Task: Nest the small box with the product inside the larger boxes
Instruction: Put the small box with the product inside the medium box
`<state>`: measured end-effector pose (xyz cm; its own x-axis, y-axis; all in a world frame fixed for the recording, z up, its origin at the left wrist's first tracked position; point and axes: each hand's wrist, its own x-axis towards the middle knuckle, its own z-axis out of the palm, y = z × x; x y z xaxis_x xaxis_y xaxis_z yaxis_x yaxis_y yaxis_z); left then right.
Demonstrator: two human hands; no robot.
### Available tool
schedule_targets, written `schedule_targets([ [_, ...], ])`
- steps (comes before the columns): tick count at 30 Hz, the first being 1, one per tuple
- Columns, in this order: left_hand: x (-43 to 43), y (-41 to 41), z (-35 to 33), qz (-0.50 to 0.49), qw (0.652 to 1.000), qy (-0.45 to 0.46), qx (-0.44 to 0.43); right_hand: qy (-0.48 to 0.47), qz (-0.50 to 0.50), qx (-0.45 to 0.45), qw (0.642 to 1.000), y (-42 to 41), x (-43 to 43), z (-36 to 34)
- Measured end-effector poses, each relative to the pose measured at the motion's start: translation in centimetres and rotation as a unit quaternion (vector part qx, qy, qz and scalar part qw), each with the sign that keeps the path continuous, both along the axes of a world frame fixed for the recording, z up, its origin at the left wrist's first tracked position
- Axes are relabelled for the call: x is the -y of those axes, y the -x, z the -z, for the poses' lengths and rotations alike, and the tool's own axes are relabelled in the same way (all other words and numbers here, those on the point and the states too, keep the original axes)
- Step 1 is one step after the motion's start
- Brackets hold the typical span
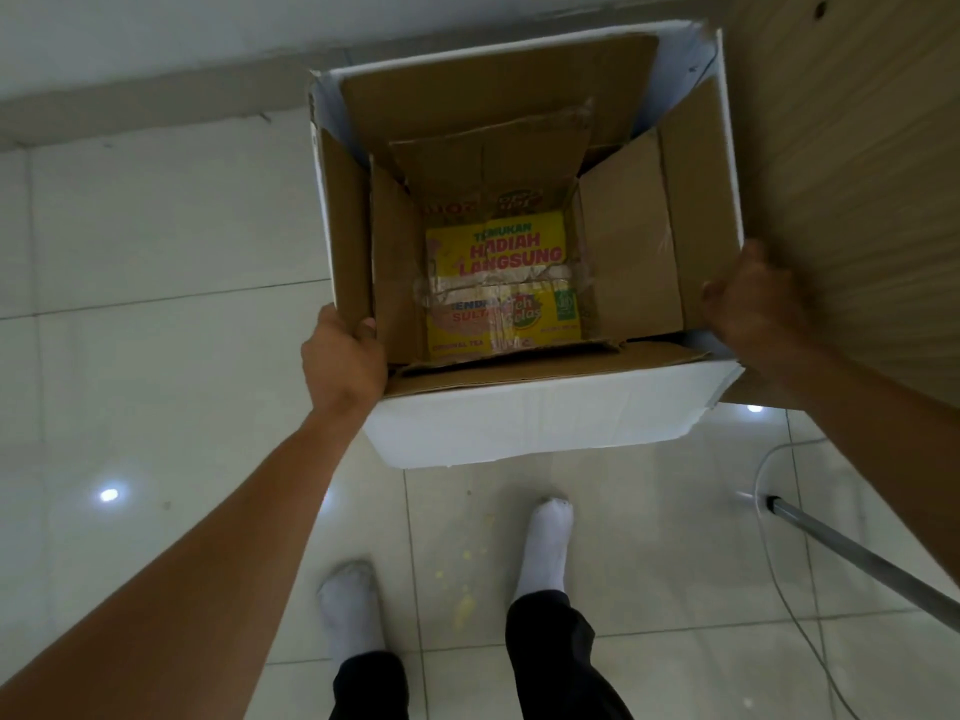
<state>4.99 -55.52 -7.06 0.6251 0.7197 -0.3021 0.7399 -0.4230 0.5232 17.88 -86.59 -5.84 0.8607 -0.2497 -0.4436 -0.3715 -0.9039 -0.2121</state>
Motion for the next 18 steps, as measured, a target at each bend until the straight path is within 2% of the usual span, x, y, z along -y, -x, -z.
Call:
schedule_targets([
  [9,1.8,-0.4,0.2,0.015,1.0,0.019,-0.001,0.001,0.021,0.0,1.0,-0.5,1.5,0.0],
  [18,0.8,-0.2,-1.5,0.031,0.994,0.071,-0.075,-0.057,0.021,-0.015,0.998,0.1,1.8,-1.9],
])
